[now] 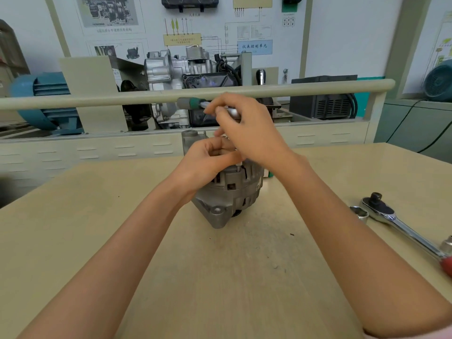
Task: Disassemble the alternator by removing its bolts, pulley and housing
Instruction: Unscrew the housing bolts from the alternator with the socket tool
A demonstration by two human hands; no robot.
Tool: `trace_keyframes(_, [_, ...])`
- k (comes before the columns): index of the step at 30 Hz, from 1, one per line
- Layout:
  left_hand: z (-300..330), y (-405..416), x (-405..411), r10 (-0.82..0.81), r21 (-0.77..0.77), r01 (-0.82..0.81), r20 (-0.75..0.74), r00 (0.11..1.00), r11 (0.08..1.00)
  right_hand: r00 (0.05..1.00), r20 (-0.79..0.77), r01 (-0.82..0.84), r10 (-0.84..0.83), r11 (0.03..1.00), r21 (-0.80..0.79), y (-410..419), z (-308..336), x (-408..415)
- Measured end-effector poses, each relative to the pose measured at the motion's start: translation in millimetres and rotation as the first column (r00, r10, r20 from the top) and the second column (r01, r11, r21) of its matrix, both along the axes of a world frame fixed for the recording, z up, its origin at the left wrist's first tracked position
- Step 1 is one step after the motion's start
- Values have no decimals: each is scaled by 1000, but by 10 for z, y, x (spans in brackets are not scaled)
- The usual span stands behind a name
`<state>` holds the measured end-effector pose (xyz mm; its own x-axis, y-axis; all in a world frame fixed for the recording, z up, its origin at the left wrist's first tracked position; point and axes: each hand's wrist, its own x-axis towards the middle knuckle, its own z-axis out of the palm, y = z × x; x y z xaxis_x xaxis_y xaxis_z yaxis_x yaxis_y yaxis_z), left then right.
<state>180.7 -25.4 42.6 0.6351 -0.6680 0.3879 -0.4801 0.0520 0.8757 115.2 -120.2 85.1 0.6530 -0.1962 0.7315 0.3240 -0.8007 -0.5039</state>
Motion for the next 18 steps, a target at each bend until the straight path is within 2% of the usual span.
trace_keyframes(3, [-7,-1,10,13,13,-12,-15,1000,1000,985,-65,-159,161,986,48,-73,56,-42])
trace_keyframes(6, [-8,-1,-3,15,4,-15,-3,1000,1000,994,-57,-95,96,995,10,-65,50,-53])
trace_keyframes(8, [-10,-3,-9,24,-14,-24,12,1000,1000,997,-62,49,-55,993,-105,-17,34,-36])
trace_keyframes(9, [-13,-8,-6,33,-15,-32,19,999,999,980,-61,173,-188,964,-201,13,20,-18])
trace_keyframes(11, [-14,-15,-8,52,-5,-52,34,998,999,866,10,474,-499,816,-331,73,-2,20])
trace_keyframes(13, [-10,-19,-22,53,-6,-52,43,998,999,736,78,657,-672,683,-318,90,-10,36])
trace_keyframes(18, [0,-17,-38,49,7,-49,22,999,999,676,-2,701,-737,644,-306,6,17,-13])
